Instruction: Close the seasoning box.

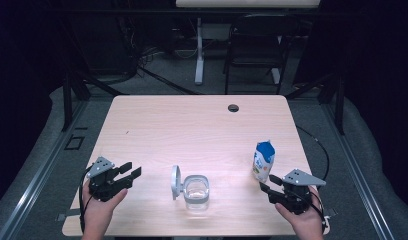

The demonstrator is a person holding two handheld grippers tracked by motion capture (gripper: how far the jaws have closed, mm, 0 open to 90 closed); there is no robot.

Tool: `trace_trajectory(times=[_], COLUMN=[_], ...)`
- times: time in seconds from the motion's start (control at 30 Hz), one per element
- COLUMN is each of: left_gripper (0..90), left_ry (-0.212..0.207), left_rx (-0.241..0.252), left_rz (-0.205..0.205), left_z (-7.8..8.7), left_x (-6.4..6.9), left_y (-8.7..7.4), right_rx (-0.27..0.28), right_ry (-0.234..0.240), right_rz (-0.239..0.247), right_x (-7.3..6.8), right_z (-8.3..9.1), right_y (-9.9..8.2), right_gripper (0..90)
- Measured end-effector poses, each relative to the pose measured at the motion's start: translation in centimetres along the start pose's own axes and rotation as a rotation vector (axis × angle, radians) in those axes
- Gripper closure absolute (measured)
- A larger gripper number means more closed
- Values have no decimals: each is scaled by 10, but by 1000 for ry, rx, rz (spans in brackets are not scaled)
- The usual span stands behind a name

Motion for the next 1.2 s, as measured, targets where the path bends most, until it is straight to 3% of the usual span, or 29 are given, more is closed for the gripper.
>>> trace_trajectory(times=[0.07,0.17,0.4,0.63,1.0,1.2], left_gripper=[550,550,550,550,551,551], left_ry=[1,5,8,9,14,14], left_rx=[-3,-7,-8,-13,-14,-18], left_rz=[1,2,8,19,32,33], left_z=[0,-1,1,1,3,4], left_x=[0,0,-3,-5,-11,-12], left_y=[0,-2,-4,-6,-10,-13], right_rx=[1,14,26,8,35,34], right_ry=[-3,-63,-134,-154,-193,-238], right_rz=[-7,-34,-46,-46,-57,-74], right_x=[2,11,16,18,19,22], right_z=[0,0,-10,-25,-43,-55], right_y=[-1,-2,-3,-5,0,1], right_gripper=[519,472,386,363,332,323])
Point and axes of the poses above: each handheld gripper's, and its own axes: z roughly backward along the jaws, y roughly out of its top, x roughly to its right, the point moved 7 cm from there along -z, roughly forward along the jaws, and after that the axes turned 8 degrees about -x, right-handed, at the moved point
